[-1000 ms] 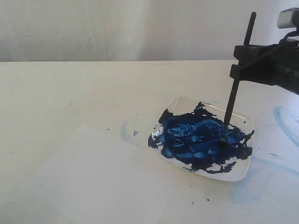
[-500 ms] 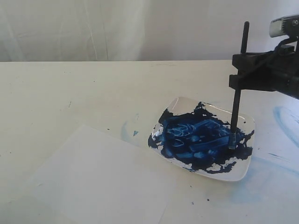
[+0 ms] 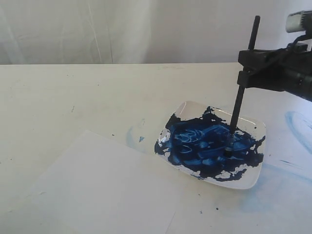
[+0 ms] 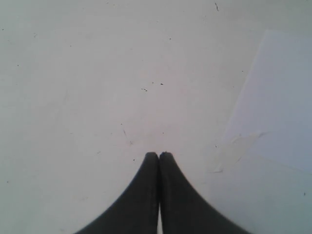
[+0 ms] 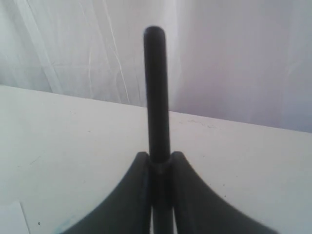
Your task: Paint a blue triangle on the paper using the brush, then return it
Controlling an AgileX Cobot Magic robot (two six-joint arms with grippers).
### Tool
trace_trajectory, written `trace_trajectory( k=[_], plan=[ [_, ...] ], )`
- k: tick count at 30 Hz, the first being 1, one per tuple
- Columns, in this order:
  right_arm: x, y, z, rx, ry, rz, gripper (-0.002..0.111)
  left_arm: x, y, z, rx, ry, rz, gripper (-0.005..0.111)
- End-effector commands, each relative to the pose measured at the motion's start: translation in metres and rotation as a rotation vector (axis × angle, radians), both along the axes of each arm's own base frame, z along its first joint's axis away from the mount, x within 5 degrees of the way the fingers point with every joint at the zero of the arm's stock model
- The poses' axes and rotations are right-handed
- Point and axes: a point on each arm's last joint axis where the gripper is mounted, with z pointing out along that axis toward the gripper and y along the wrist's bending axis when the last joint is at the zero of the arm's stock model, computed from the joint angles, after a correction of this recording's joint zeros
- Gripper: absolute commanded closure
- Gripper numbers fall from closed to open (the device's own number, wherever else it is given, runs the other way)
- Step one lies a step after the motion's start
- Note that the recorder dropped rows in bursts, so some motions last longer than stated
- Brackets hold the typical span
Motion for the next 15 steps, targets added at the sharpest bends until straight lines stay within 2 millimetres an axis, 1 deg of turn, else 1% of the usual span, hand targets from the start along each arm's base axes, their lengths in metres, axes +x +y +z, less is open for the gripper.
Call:
trace_trajectory(
  k=[1, 10, 15],
  plan=[
    [-0.005, 0.001, 0.017, 0.122, -0.071, 0.017, 0.108, 0.000, 0.000, -0.002, 0.000, 0.011, -0.004, 0.107],
    [-0.027, -0.002, 0.049, 0.157, -0.204, 0.038, 0.108, 0.000, 0.000, -0.002, 0.000, 0.011, -0.004, 0.107],
    [-0.036, -0.004, 0.060, 0.203, -0.216, 0.043, 0.108, 0.000, 0.000, -0.002, 0.000, 0.011, -0.004, 0.107]
  ],
)
